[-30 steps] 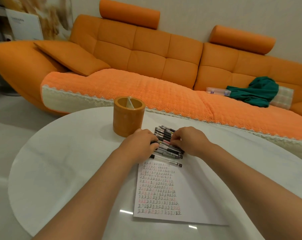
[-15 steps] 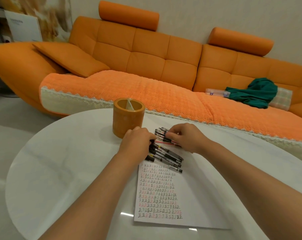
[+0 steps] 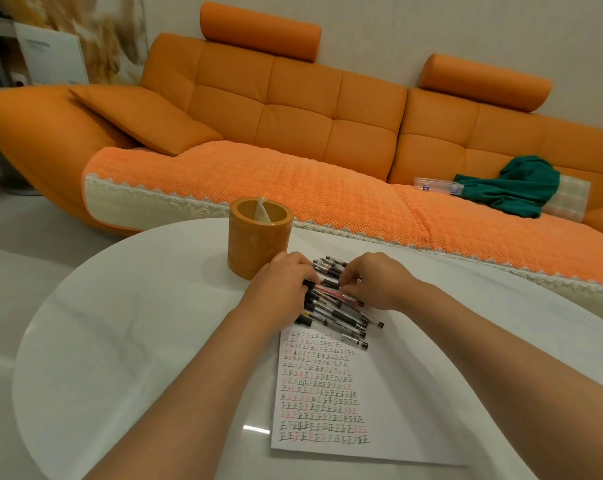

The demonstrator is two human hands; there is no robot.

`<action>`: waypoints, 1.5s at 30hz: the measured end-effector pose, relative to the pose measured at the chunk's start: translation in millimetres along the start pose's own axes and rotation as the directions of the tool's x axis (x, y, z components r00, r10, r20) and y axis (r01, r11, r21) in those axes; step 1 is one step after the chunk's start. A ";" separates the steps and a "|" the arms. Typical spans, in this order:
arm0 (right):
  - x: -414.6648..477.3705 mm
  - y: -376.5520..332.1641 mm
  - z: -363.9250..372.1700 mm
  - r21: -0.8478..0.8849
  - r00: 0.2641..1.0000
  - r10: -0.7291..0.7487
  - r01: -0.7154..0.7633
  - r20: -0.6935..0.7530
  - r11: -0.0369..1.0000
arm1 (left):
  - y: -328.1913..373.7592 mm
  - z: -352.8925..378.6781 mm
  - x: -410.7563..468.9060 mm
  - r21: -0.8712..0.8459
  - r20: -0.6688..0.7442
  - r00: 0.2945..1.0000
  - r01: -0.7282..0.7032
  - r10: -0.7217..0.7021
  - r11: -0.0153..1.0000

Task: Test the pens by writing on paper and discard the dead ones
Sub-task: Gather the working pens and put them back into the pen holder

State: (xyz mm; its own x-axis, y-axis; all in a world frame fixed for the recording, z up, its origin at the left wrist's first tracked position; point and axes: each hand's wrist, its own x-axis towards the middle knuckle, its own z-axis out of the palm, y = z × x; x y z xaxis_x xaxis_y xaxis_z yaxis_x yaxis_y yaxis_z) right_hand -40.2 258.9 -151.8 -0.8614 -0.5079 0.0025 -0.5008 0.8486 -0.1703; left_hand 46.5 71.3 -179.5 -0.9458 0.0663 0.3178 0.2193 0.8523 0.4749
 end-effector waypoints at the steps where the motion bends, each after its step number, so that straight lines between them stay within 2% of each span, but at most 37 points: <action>1: -1.0 -0.6 -1.3 0.044 1.000 -0.016 0.017 -0.012 0.999 | 1.1 -1.3 0.0 -0.003 -0.008 1.000 -0.017 0.016 1.000; 3: -3.4 -3.1 -4.9 0.173 0.998 -0.049 0.056 -0.040 0.983 | 4.1 -3.8 -0.2 0.007 -0.013 0.999 -0.039 0.039 0.999; 6: -4.9 -8.6 -11.1 0.338 0.997 -0.070 0.074 -0.024 0.938 | 10.3 -8.7 -3.4 0.048 -0.009 1.000 0.000 0.001 0.999; 10: -1.9 -8.1 -14.5 0.405 1.000 -0.007 0.007 -0.003 0.914 | 11.5 -12.6 -6.0 0.056 0.029 0.998 0.060 -0.061 0.997; 12: 1.9 -4.4 -13.3 0.339 0.997 0.052 -0.032 -0.049 0.940 | 11.3 -15.4 -4.7 0.037 0.073 0.994 0.080 -0.082 0.996; 14: 5.9 -0.1 -10.2 0.192 0.991 0.084 -0.063 -0.106 0.979 | 9.8 -15.6 -3.9 0.010 0.104 0.990 0.099 -0.099 0.995; 17: 12.7 5.2 -0.4 -0.007 0.988 0.103 -0.104 -0.116 0.995 | 9.0 -19.1 -0.8 -0.019 0.125 0.985 0.120 -0.117 0.993; 23: 19.6 -2.1 2.2 -0.146 0.992 0.104 -0.113 -0.069 0.983 | 7.3 -25.5 14.1 0.077 0.301 0.948 0.084 -0.103 0.994; 28: 22.8 -6.6 0.6 -0.093 0.992 0.126 -0.126 -0.005 0.988 | -0.8 -27.0 6.9 0.064 0.264 0.963 0.033 -0.049 0.997; 32: 19.0 -8.2 0.1 -0.051 0.996 0.090 -0.090 -0.009 0.995 | -7.0 -31.7 -2.3 -0.052 0.133 0.991 -0.023 0.030 0.998; 35: 9.0 -20.1 -12.4 0.094 0.997 0.013 -0.006 -0.077 0.996 | -1.1 -40.6 -0.2 0.028 0.200 0.979 0.038 -0.043 0.999; 38: -2.2 -41.2 -20.6 0.191 0.995 -0.075 0.087 -0.072 0.978 | -1.1 -40.5 -6.4 -0.086 0.066 0.997 0.051 -0.045 0.995; 41: -8.3 -55.8 -15.3 0.241 0.998 -0.069 0.063 0.017 0.968 | -3.1 -37.5 -14.6 -0.154 -0.013 0.998 0.055 -0.057 0.987; 45: -15.9 -70.1 -14.4 0.496 0.996 -0.038 -0.004 0.075 0.868 | -4.8 -42.5 -14.6 -0.170 -0.084 0.996 -0.010 -0.004 0.985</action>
State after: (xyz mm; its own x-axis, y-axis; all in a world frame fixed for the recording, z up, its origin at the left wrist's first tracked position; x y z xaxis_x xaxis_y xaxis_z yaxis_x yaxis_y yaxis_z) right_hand 7.4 209.5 -125.7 -0.8329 -0.5497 -0.0650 -0.3895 0.6655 -0.6367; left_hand 69.4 44.3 -151.5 -0.9234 0.0187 0.3835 0.2663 0.7507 0.6046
